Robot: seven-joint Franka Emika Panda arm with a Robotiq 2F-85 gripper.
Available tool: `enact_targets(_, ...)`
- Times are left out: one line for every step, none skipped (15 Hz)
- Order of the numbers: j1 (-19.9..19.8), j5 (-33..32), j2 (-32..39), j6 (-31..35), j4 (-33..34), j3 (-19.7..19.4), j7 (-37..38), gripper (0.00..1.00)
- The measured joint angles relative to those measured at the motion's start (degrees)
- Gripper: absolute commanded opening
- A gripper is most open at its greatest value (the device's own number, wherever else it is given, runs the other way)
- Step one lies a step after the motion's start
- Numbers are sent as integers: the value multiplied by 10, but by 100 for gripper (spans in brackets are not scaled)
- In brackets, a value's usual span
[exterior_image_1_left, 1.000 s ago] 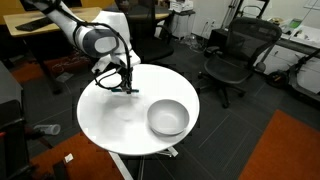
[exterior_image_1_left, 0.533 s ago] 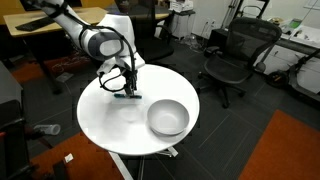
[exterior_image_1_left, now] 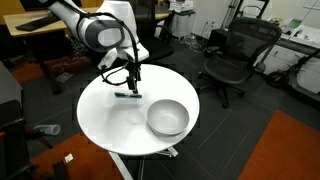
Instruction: Take the green marker out of the grey bowl
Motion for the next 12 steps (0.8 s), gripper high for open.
enact_targets(0, 0, -13, 0, -8, -1, -7, 100)
enact_targets(0, 0, -28, 0, -16, -2, -14, 100)
enact_targets(0, 0, -43, 0, -26, -3, -19, 100)
enact_targets(0, 0, -58, 0, -36, -4, -25, 100)
enact_targets(-1, 0, -73, 0, -45, -4, -29, 100)
enact_targets(-2, 0, -87, 0, -55, -4, -34, 100)
enact_targets(-3, 0, -100, 0, -64, -4, -36, 100)
enact_targets(-3, 0, -112, 0, -71, -4, -38, 100)
enact_targets(-4, 0, -122, 0, -78, -4, -41, 100)
enact_targets(-5, 0, -131, 0, -85, -4, -45, 100)
enact_targets(-6, 0, -138, 0, -90, -4, -48, 100)
enact_targets(-6, 0, -144, 0, -94, -4, -50, 100)
